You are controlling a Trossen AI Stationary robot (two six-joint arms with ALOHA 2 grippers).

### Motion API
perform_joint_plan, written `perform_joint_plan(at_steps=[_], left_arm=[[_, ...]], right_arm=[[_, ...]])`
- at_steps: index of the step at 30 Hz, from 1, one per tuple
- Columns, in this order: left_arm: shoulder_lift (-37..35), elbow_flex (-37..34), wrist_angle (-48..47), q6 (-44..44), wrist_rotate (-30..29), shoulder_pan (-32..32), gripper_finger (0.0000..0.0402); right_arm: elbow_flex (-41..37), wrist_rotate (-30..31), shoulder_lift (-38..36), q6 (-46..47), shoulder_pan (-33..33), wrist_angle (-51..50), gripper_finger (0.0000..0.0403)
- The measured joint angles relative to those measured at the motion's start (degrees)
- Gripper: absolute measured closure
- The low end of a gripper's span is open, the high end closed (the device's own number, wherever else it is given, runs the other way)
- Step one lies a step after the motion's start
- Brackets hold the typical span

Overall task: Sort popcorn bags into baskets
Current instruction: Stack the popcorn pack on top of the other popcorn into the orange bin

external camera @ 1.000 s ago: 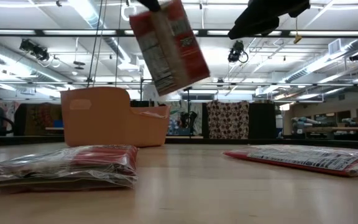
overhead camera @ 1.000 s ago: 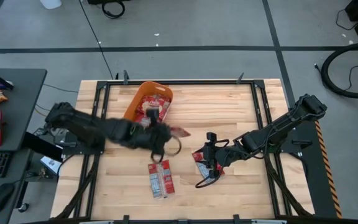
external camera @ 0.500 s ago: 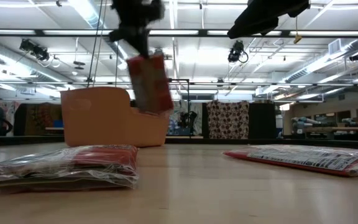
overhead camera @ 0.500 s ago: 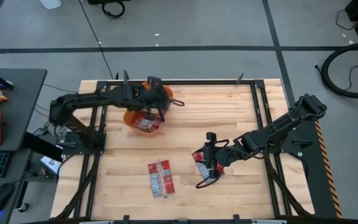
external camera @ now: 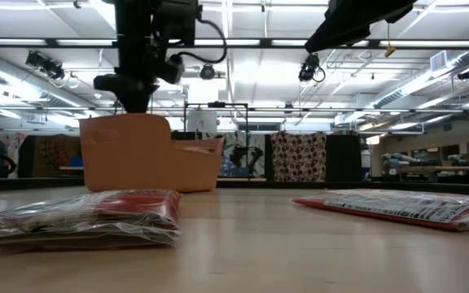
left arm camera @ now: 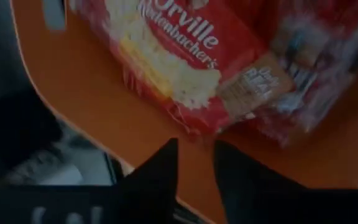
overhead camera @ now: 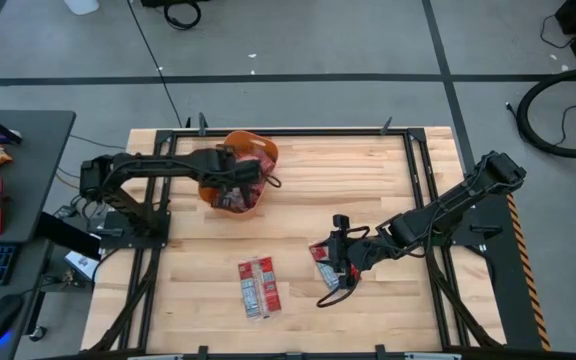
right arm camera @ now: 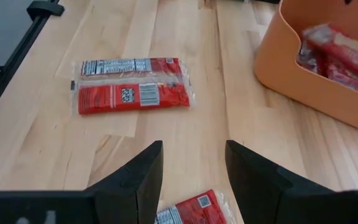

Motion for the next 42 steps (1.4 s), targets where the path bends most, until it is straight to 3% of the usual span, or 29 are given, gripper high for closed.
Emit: perform_joint_plan(at_steps=[2,4,9,17,29,35,42], left_arm=[[0.02,0.78,-3.32,-3.92,0.79,-0.67,0.0272],[0.02,2.35,-3.70,-7.11,5.58,-2.29,0.0250],[0.00,3.63,6.81,-11.37,16.38,-9.98,0.0235],[0.04,-1.03,27.57,-14.46,16.89,-23.95,0.0233],[9.36,-1.44,32.27,-20.09,19.43,-39.38,0.0233],[14.83,-0.51,35.92,-19.81,19.02,-42.49,0.0233],[20.00,5.01,31.06,-14.99,19.53,-43.19,0.0236]], right_arm=[[0.00,-0.37,0.00,0.00,0.01,-0.09,0.0224],[0.00,-1.31,0.00,0.00,0.01,-0.32,0.0224],[0.00,-1.92,0.00,-0.02,-0.10,-2.25,0.0224],[0.00,-1.69,0.00,0.57,-0.32,-7.63,0.0224],[0.00,-0.70,0.00,0.19,-0.56,-9.66,0.0224],[0.00,-0.11,0.00,0.11,-1.15,-9.43,0.0224],[0.00,-0.09,0.00,0.17,-1.30,-8.25,0.0224]])
